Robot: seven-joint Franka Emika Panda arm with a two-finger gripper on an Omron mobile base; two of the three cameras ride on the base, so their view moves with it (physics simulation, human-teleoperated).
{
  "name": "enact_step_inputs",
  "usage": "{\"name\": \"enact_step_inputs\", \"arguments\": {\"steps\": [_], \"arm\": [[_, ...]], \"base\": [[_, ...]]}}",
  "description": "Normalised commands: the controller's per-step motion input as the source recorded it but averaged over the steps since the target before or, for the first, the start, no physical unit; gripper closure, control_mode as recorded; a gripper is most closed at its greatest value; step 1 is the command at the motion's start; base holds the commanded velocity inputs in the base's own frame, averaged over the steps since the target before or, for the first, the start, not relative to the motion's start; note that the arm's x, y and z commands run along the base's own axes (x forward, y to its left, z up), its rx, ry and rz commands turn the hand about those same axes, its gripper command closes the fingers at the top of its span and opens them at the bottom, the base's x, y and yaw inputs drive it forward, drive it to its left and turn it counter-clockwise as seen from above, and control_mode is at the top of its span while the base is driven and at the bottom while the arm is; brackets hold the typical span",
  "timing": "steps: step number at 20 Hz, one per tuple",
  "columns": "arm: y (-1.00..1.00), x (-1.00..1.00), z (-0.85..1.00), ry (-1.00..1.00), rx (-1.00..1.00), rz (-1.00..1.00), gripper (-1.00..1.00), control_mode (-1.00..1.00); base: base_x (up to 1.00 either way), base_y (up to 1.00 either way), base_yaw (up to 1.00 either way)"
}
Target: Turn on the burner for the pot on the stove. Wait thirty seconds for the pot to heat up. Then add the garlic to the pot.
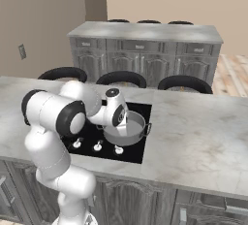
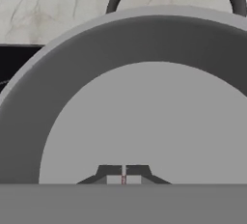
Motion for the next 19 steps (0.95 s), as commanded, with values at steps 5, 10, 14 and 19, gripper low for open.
{"name": "enact_step_inputs", "arguments": {"steps": [5,10,14,19], "arm": [[0.00,0.22,-0.27,0.00,0.01,0.00,1.00,-1.00],[0.00,0.22,-0.20,0.00,0.01,0.00,1.00,-1.00],[0.00,0.08,-0.21,0.00,0.02,0.00,-1.00,-1.00],[-0.12,-0.09,0.00,-0.06,0.03,0.00,-1.00,-1.00]], "base": [[0.00,0.00,0.00],[0.00,0.00,0.00],[0.00,0.00,0.00],[0.00,0.00,0.00]]}}
